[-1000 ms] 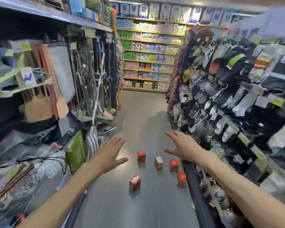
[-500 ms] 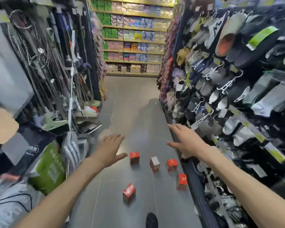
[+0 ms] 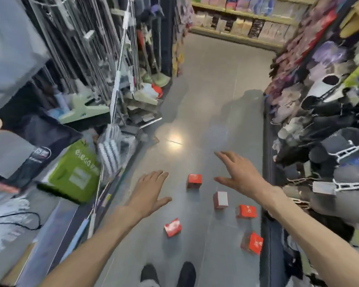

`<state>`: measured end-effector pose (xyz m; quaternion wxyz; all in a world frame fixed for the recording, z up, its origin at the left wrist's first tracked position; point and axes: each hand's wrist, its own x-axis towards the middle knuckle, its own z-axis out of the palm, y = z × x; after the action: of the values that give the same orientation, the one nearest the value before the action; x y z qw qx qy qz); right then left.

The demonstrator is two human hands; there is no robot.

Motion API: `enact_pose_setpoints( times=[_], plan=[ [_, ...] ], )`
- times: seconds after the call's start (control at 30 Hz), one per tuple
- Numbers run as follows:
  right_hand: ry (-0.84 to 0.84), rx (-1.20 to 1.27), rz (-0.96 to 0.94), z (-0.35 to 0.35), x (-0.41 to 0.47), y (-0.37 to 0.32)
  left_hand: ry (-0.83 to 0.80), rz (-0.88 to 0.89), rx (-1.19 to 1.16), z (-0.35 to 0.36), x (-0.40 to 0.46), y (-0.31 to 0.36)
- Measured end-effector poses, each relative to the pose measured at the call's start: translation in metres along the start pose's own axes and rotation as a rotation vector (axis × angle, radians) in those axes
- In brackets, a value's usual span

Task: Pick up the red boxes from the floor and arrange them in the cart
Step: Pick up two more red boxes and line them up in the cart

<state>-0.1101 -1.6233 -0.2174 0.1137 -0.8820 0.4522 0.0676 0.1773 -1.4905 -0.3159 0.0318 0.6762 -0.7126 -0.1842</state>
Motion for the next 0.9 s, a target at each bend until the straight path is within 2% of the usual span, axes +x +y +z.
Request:
enact_pose_setpoints(
  times=[0.3,0.57,0.7,0.9],
  plan=[
    [-0.064,0.111,-0.038,0.15,0.148,0.044,-0.21,-0.175,-0.137,0.184,0.068,-0.07],
    [-0.123,0.192,-0.093,0.347,0.242,0.104,-0.338,-0.303,-0.271,0.394,0.124,-0.109],
    [-0.21,0.193,-0.142,0.448,0.271,0.132,-0.436,-0.402,-0.315,0.499,0.135,-0.118],
    [-0.256,0.205,-0.111,0.566,0.3,0.17,-0.519,-0.375,-0.176,0.627,0.143,-0.117]
  ],
)
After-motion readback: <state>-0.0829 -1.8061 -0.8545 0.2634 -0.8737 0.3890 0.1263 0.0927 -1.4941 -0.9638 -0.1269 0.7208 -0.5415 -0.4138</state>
